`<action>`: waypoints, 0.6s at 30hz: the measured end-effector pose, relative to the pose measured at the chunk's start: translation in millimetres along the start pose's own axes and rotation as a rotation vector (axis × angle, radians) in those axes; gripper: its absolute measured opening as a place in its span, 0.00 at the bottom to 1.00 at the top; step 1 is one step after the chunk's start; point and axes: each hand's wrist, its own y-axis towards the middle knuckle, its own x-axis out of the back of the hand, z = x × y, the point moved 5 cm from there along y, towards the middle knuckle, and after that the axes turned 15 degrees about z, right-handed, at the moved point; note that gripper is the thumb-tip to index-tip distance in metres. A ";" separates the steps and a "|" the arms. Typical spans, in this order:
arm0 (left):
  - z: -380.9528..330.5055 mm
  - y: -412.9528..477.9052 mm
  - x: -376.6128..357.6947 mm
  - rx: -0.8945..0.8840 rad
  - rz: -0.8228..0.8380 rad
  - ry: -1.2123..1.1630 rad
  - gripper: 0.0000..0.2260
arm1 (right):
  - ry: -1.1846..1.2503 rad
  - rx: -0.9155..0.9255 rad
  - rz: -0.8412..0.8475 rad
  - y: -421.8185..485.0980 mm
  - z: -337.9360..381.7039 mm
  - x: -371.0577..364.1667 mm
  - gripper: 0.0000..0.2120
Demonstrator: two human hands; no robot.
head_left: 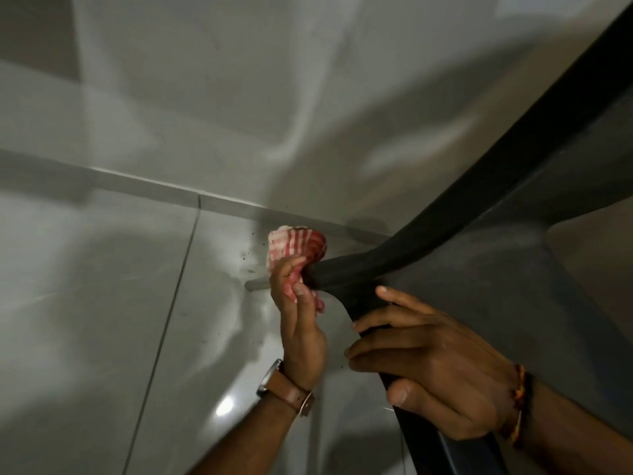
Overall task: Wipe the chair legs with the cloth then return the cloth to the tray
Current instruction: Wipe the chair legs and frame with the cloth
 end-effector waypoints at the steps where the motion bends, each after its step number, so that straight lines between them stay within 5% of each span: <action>1: 2.1 2.9 0.7 -0.031 -0.023 0.045 0.30 | -0.006 0.002 -0.004 -0.5 0.4 -0.2 0.34; 6: 84.5 38.4 66.0 0.133 -0.028 0.050 0.40 | -0.015 0.033 -0.062 -0.3 -1.5 -0.6 0.34; 12: 175.1 85.0 128.7 0.598 0.026 0.075 0.17 | 0.005 0.038 -0.088 -0.9 -1.0 -0.4 0.35; 15: 136.4 79.0 105.6 0.551 -0.010 0.033 0.19 | -0.013 0.031 -0.072 -1.1 0.0 1.7 0.35; 18: 67.9 50.7 67.4 0.280 0.006 0.043 0.24 | 0.011 0.032 -0.056 -2.0 -0.3 2.5 0.35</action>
